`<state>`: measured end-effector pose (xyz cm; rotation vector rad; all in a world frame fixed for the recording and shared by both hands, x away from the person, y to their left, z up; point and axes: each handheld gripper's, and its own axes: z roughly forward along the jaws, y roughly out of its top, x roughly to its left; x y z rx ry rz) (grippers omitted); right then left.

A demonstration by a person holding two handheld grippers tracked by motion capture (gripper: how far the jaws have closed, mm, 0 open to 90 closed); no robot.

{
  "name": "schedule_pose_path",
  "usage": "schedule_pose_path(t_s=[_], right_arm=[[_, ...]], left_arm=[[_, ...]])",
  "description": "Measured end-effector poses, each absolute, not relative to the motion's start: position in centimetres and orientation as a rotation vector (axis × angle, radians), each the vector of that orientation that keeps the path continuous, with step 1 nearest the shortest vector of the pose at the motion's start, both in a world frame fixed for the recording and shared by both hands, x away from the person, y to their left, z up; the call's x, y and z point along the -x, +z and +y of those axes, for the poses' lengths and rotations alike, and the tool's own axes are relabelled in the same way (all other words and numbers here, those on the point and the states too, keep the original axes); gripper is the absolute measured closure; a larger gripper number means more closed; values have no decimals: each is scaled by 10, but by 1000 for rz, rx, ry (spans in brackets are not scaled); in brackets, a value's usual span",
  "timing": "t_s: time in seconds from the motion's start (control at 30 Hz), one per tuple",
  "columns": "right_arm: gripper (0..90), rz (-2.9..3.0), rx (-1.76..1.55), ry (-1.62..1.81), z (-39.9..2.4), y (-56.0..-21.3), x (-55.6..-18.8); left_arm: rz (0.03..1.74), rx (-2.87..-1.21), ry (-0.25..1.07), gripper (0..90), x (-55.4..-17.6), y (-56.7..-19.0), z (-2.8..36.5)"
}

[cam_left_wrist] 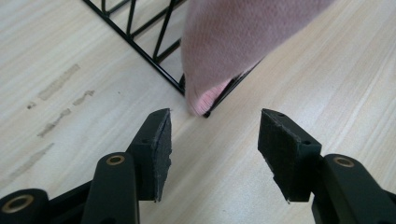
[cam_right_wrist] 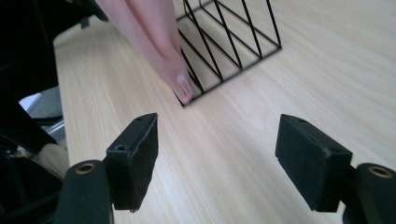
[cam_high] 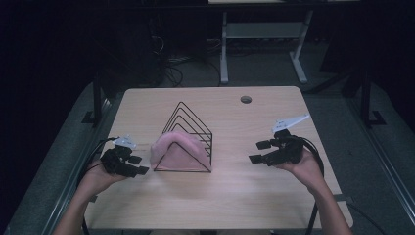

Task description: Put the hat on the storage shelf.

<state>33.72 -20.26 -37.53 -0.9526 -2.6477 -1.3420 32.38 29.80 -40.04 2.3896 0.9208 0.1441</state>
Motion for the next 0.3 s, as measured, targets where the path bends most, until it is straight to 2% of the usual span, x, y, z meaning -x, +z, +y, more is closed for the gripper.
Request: schedule_pose_path(t_s=[0.3], right_arm=[[290,-2688,1044,-1282,-224,-394,-308]], left_arm=[[933,-2343,155,396,-312,-405,301]])
